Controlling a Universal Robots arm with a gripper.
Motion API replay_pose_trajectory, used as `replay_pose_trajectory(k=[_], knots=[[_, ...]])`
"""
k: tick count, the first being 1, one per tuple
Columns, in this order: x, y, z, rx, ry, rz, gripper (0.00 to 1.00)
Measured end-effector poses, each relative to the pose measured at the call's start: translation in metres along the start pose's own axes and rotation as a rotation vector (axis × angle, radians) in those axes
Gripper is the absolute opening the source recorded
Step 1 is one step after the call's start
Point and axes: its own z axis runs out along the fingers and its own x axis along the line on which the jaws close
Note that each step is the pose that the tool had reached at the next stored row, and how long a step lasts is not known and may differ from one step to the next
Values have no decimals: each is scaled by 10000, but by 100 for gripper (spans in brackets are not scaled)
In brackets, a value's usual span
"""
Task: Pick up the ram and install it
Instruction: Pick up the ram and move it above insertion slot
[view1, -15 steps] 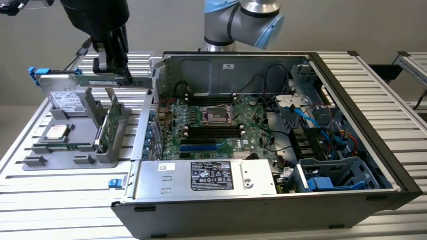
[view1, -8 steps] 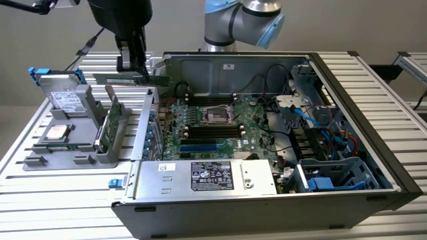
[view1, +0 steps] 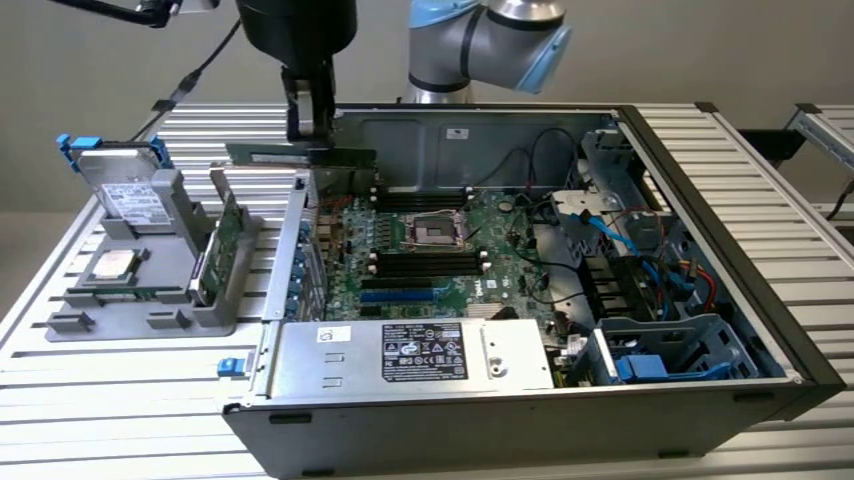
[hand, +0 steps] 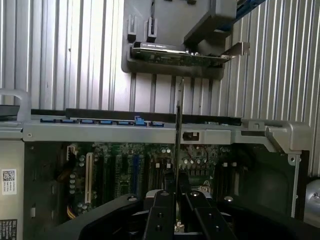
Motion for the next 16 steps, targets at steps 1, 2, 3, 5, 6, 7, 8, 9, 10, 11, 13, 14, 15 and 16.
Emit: replay_pose_trajectory(k=[1, 2, 3, 5, 6, 7, 8, 9, 10, 11, 13, 14, 15, 16], knots=[[1, -46, -3, -2, -12, -3, 13], [3, -91, -6, -4, -22, -6, 13], [4, -136, -8, -6, -34, -9, 13], [8, -226, -13, -8, -58, -16, 13], [9, -273, -15, -10, -69, -20, 13], [11, -319, -17, -11, -78, -24, 13], [13, -366, -19, -11, -87, -28, 13], [15, -410, -21, -12, -93, -32, 13], [19, -522, -25, -13, -111, -42, 13], [25, -680, -29, -14, -118, -51, 13], [-54, -922, 32, 32, -116, -60, 13], [-68, -958, 43, 39, -115, -61, 13], [-89, -988, 55, 48, -115, -64, 13], [-119, -1005, 67, 60, -112, -66, 13]])
